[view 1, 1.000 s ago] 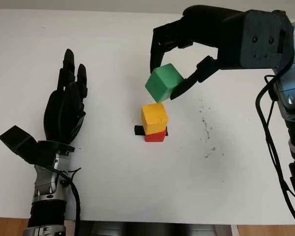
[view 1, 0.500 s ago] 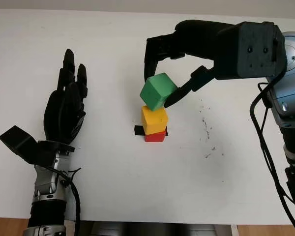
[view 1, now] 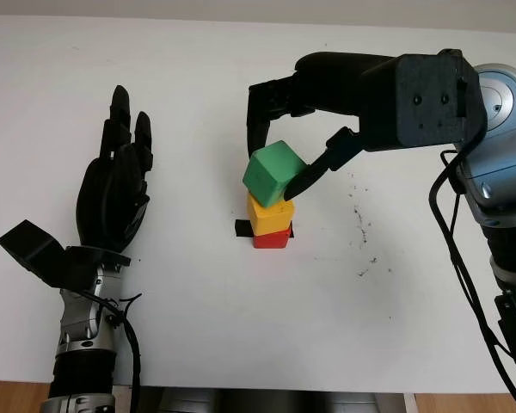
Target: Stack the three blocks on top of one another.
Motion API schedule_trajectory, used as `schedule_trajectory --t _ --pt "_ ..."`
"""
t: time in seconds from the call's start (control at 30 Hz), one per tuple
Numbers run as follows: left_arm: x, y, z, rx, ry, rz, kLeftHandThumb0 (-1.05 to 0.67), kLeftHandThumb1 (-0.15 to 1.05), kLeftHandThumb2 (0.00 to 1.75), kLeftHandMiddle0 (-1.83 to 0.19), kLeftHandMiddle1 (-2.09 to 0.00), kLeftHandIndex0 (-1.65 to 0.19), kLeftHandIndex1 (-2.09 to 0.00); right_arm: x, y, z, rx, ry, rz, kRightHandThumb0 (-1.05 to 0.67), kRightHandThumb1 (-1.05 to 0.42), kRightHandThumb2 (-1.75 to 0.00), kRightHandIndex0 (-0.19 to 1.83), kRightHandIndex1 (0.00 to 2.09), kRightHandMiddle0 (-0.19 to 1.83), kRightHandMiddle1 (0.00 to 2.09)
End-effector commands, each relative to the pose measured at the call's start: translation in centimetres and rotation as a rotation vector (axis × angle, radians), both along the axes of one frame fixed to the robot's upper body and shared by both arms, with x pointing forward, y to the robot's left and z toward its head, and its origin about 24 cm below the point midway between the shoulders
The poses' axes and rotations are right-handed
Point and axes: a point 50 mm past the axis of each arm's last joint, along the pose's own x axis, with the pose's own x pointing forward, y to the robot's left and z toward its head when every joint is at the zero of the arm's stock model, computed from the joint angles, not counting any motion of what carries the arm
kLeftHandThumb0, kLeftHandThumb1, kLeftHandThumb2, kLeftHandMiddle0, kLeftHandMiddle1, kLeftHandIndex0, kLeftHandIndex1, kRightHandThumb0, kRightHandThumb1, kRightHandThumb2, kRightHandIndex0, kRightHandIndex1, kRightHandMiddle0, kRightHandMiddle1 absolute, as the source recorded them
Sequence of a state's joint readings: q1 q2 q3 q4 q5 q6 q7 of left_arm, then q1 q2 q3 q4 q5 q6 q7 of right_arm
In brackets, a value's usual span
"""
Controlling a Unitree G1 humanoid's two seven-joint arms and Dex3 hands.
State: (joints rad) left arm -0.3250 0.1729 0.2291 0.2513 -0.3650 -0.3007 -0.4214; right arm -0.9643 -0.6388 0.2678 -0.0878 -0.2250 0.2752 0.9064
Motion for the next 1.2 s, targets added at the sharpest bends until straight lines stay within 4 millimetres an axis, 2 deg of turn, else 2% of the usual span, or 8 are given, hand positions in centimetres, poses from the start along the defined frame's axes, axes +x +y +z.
schedule_trajectory --t 0.0,0.47,1.0,1.1,1.17 --pt "-0.2 0.0 -0.4 -0.009 0.008 0.007 -0.85 1.05 0.56 0.19 0.00 0.19 0.00 -0.2 0.2 0.0 -0.011 -0.010 0.007 -0.45 -0.92 -0.05 0.40 0.03 0.37 1.54" --pt "-0.3 0.0 -0.5 -0.004 0.013 0.013 -0.85 1.05 0.56 0.19 0.00 0.19 0.00 -0.2 0.2 -0.4 -0.026 0.018 0.011 -0.46 -0.92 -0.06 0.38 0.03 0.37 1.58" --pt "-0.3 -0.1 -0.5 -0.008 0.009 0.016 -0.86 1.05 0.56 0.19 0.00 0.19 0.00 -0.3 0.1 -0.9 -0.020 0.045 0.027 -0.50 -0.93 -0.06 0.37 0.03 0.39 1.53" --pt "-0.4 -0.1 -0.5 -0.010 0.013 0.014 -0.85 1.05 0.56 0.19 0.00 0.19 0.00 -0.2 0.0 -1.1 -0.005 0.068 0.022 -0.49 -0.93 -0.06 0.34 0.02 0.33 1.47" --pt "-0.4 0.0 -0.6 -0.007 0.012 0.014 -0.85 1.05 0.56 0.19 0.00 0.19 0.00 -0.1 -0.1 -1.2 0.003 0.084 0.015 -0.51 -0.92 -0.05 0.30 0.01 0.21 1.33"
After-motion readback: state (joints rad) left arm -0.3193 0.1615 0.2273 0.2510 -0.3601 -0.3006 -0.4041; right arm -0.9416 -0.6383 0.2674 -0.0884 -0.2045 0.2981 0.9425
